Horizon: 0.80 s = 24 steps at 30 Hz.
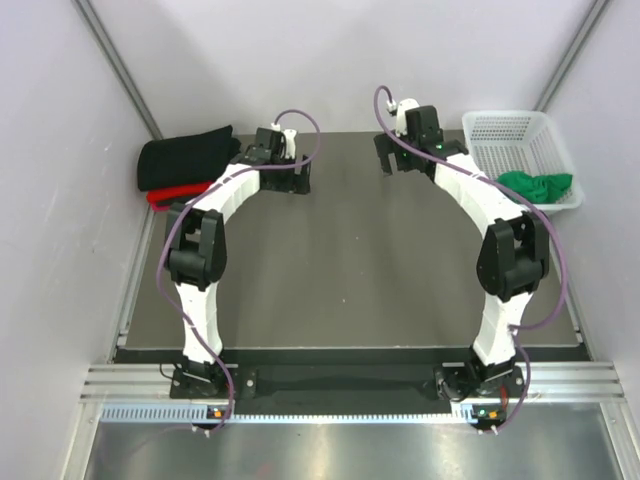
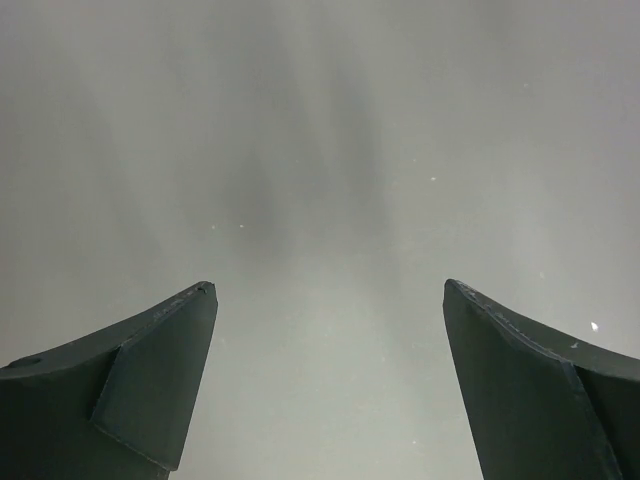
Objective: Fold and stack the t-shirts
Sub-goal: Grab the tshirt from the pile
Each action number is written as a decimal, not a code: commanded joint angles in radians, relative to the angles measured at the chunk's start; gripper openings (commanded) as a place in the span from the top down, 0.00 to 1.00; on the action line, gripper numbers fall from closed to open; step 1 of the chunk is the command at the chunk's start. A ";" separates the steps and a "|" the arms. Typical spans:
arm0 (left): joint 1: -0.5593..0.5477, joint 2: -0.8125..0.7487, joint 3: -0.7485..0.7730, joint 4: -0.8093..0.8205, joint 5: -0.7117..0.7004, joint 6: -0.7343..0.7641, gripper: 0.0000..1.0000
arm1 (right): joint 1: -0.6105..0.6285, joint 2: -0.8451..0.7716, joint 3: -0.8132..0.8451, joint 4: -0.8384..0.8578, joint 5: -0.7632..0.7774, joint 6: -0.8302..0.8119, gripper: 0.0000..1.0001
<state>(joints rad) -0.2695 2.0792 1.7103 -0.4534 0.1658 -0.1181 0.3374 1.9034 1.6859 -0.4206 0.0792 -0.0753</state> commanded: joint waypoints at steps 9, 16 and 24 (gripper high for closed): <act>-0.013 -0.096 -0.084 -0.039 0.096 0.199 0.02 | -0.309 -0.052 0.234 -0.079 -0.065 -0.161 0.15; -0.039 -0.126 -0.095 -0.065 0.081 0.261 0.06 | -0.570 -0.017 0.244 -0.172 -0.147 -0.193 0.35; -0.066 -0.125 -0.060 -0.074 0.064 0.268 0.07 | -0.684 0.060 0.192 -0.277 -0.280 -0.254 0.30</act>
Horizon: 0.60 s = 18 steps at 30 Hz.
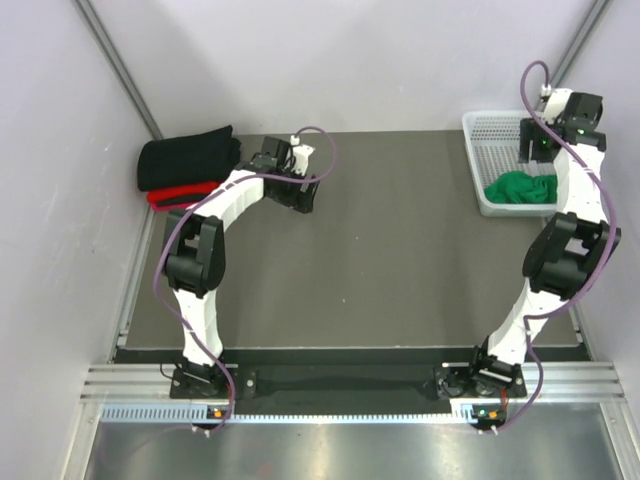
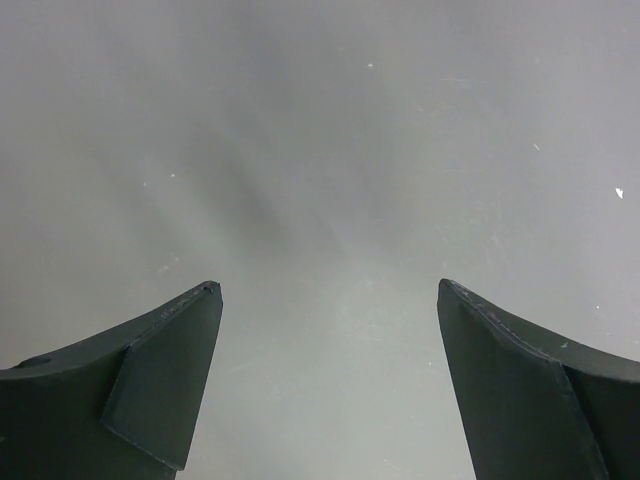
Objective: Fold and stack the t-shirts
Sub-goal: Grab the tshirt from the pile
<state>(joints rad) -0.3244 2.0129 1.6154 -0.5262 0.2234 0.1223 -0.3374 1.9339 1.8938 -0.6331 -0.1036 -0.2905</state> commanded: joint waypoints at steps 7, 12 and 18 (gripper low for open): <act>-0.028 -0.059 0.012 0.003 -0.009 0.033 0.07 | -0.037 0.108 -0.012 -0.073 -0.093 -0.053 0.29; -0.036 -0.062 0.006 0.003 -0.030 0.045 0.07 | -0.045 0.175 0.036 -0.057 -0.085 -0.078 0.30; -0.051 -0.043 0.015 0.000 -0.047 0.054 0.07 | -0.045 0.227 0.071 -0.062 -0.097 -0.093 0.55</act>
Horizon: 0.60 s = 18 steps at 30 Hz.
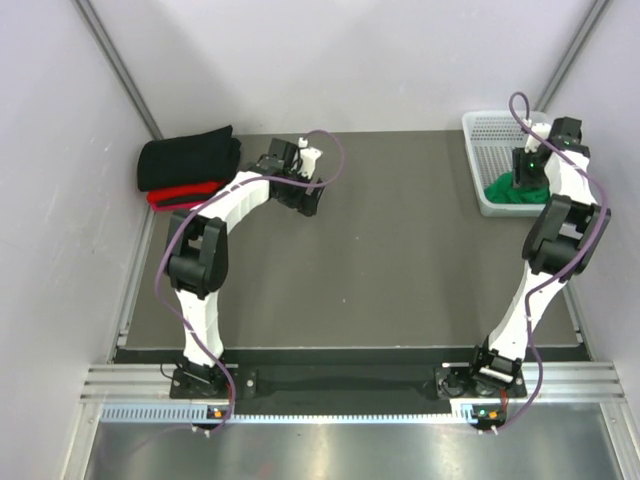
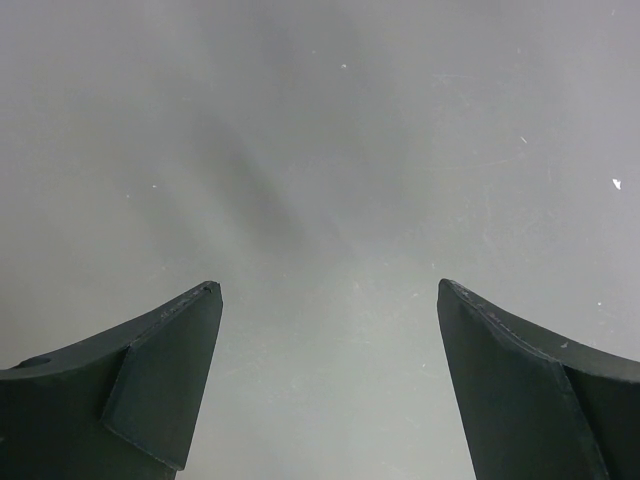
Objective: Fold and stack the t-shirts
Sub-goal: Grab the tshirt from the pile
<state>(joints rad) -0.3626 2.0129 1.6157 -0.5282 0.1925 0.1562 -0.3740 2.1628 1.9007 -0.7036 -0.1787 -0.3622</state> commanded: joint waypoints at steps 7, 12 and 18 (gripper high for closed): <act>-0.045 -0.039 0.033 0.010 -0.105 0.046 0.06 | -0.002 -0.144 0.133 0.029 -0.112 0.025 1.00; -0.045 -0.057 0.056 0.051 -0.281 0.039 0.01 | 0.066 -0.375 0.184 0.142 -0.180 -0.010 1.00; -0.003 -0.052 0.102 0.088 -0.354 0.028 0.01 | 0.228 -0.598 0.077 0.394 -0.163 -0.152 1.00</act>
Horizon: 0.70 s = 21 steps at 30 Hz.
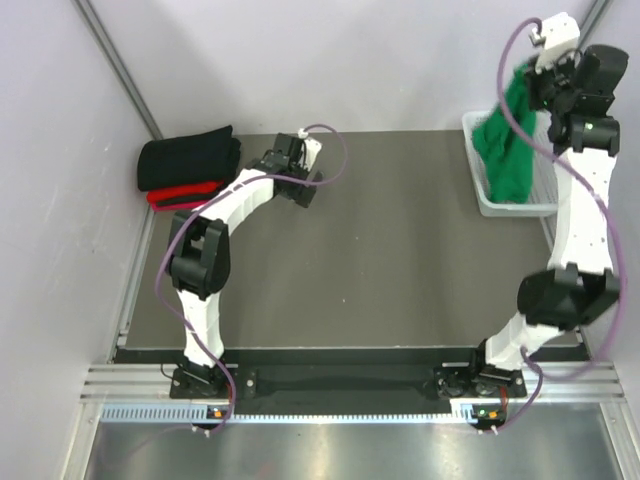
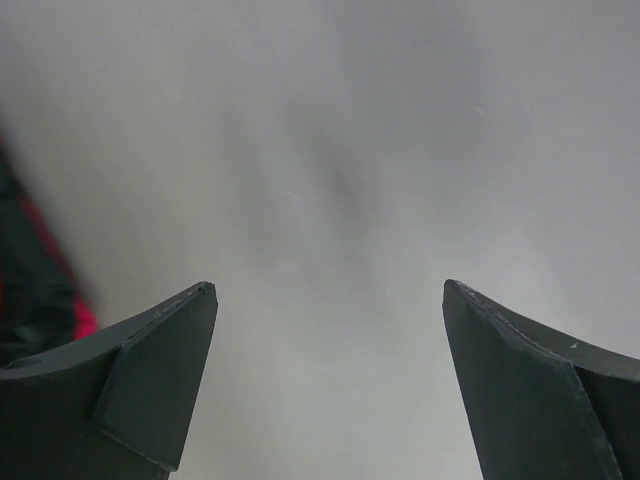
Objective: Fold and stack the t-shirts
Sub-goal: Grab the tshirt from the pile, then move the tshirt to the center of the board
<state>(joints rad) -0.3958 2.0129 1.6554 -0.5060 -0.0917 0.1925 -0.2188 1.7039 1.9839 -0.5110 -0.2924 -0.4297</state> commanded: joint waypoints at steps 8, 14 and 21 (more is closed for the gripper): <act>0.120 -0.066 0.101 0.069 -0.051 -0.060 0.02 | 0.338 -0.198 0.056 0.315 -0.037 -0.121 1.00; 0.123 -0.106 0.058 0.083 -0.091 -0.044 0.03 | 0.388 -0.223 -0.024 0.342 -0.047 -0.090 0.90; 0.132 -0.140 0.029 0.067 -0.042 -0.013 0.03 | 0.386 -0.338 -0.569 0.322 0.067 -0.122 0.43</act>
<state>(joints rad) -0.2680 1.9396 1.6917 -0.4671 -0.1646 0.1566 0.1608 1.3952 1.5486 -0.1753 -0.2905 -0.5243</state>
